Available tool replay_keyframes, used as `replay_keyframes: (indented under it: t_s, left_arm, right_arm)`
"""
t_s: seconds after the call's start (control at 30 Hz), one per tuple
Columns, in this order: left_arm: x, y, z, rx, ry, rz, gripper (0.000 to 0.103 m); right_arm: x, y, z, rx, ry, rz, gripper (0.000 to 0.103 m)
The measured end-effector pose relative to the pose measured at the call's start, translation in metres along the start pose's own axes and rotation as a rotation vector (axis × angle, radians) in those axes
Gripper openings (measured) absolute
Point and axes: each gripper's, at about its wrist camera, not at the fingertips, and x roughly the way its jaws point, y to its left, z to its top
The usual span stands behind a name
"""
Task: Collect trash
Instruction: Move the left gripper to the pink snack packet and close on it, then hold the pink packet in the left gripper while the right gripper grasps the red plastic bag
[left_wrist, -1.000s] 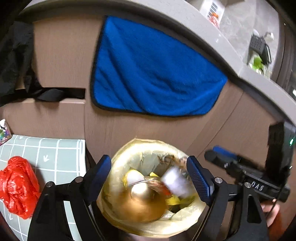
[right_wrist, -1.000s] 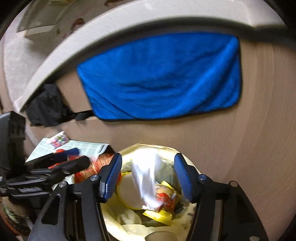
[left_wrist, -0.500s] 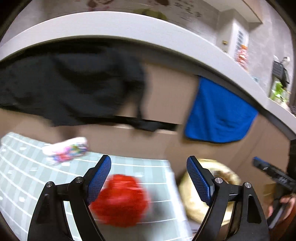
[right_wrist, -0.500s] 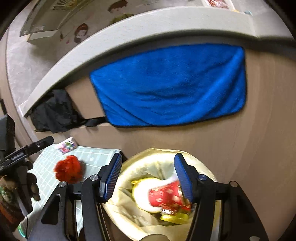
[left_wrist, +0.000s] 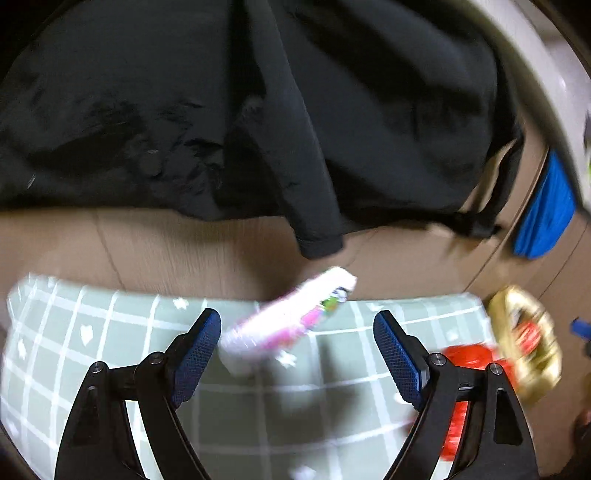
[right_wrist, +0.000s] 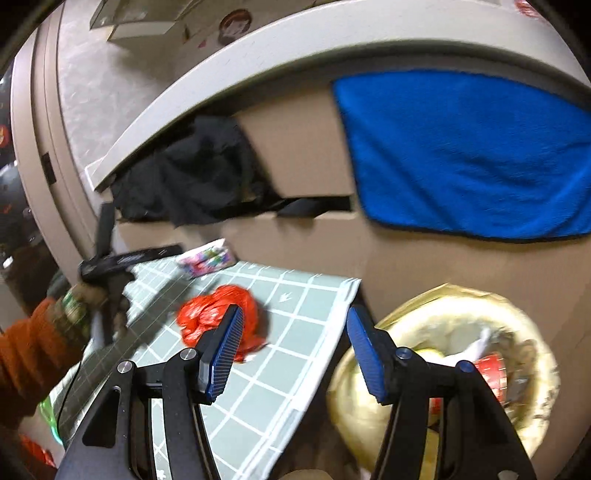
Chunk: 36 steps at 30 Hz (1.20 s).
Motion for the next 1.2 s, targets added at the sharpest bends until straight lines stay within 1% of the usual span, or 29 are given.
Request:
replay_keyframes:
  t_s: [0.1, 0.17, 0.2, 0.23, 0.27, 0.3, 0.33, 0.37, 0.43, 0.5, 0.57, 0.67, 0.73, 0.83, 0.9, 1.0, 1.1, 1.2]
  left_arm:
    - [0.022, 0.002, 0.002, 0.066, 0.062, -0.004, 0.084]
    - [0.031, 0.001, 0.001, 0.097, 0.086, 0.031, 0.08]
    - [0.034, 0.002, 0.0, 0.092, 0.094, 0.042, 0.07]
    - [0.034, 0.004, 0.0, 0.07, 0.101, 0.052, 0.057]
    - [0.033, 0.006, -0.001, 0.045, 0.103, 0.056, 0.051]
    - [0.029, 0.01, -0.002, -0.007, 0.097, 0.046, 0.047]
    - [0.025, 0.01, -0.003, -0.034, 0.095, 0.035, 0.039]
    - [0.019, 0.01, -0.006, -0.064, 0.099, 0.025, 0.036]
    - [0.003, 0.007, -0.015, -0.085, 0.094, 0.027, 0.02]
    - [-0.014, 0.001, -0.024, -0.105, 0.088, 0.038, 0.019]
    - [-0.035, -0.003, -0.037, -0.139, 0.077, 0.019, 0.019]
    - [-0.068, -0.013, -0.057, -0.173, 0.049, 0.016, 0.019]
    - [-0.085, -0.014, -0.071, -0.212, 0.041, 0.007, 0.019]
    - [-0.108, -0.012, -0.089, -0.274, 0.04, -0.01, 0.019]
    - [-0.118, -0.011, -0.103, -0.298, 0.044, -0.005, 0.019]
    - [-0.133, -0.014, -0.117, -0.296, 0.037, 0.023, 0.019]
    - [-0.142, -0.011, -0.128, -0.308, 0.032, 0.031, 0.019]
    - [-0.143, -0.007, -0.136, -0.336, 0.036, 0.026, 0.019]
  right_arm:
    - [0.012, 0.01, -0.003, -0.018, 0.036, 0.019, 0.055]
    - [0.018, 0.014, -0.006, -0.036, 0.057, 0.017, 0.055]
    - [0.023, 0.016, -0.006, -0.041, 0.067, 0.013, 0.055]
    - [0.027, 0.018, -0.007, -0.045, 0.076, 0.013, 0.055]
    - [0.029, 0.018, -0.007, -0.046, 0.08, 0.019, 0.055]
    - [0.032, 0.019, -0.007, -0.047, 0.084, 0.029, 0.055]
    - [0.036, 0.02, -0.007, -0.048, 0.087, 0.039, 0.055]
    - [0.038, 0.023, -0.007, -0.048, 0.088, 0.05, 0.055]
    - [0.046, 0.028, -0.006, -0.051, 0.096, 0.074, 0.055]
    - [0.054, 0.033, -0.006, -0.058, 0.105, 0.094, 0.055]
    - [0.068, 0.04, -0.004, -0.076, 0.12, 0.11, 0.055]
    - [0.089, 0.047, 0.001, -0.09, 0.142, 0.118, 0.055]
    - [0.107, 0.051, 0.004, -0.087, 0.158, 0.119, 0.055]
    - [0.134, 0.058, 0.006, -0.105, 0.189, 0.093, 0.056]
    - [0.148, 0.067, 0.004, -0.125, 0.217, 0.115, 0.057]
    - [0.159, 0.082, -0.002, -0.15, 0.245, 0.137, 0.06]
    - [0.164, 0.089, -0.002, -0.139, 0.244, 0.155, 0.06]
    - [0.173, 0.091, 0.0, -0.108, 0.272, 0.186, 0.06]
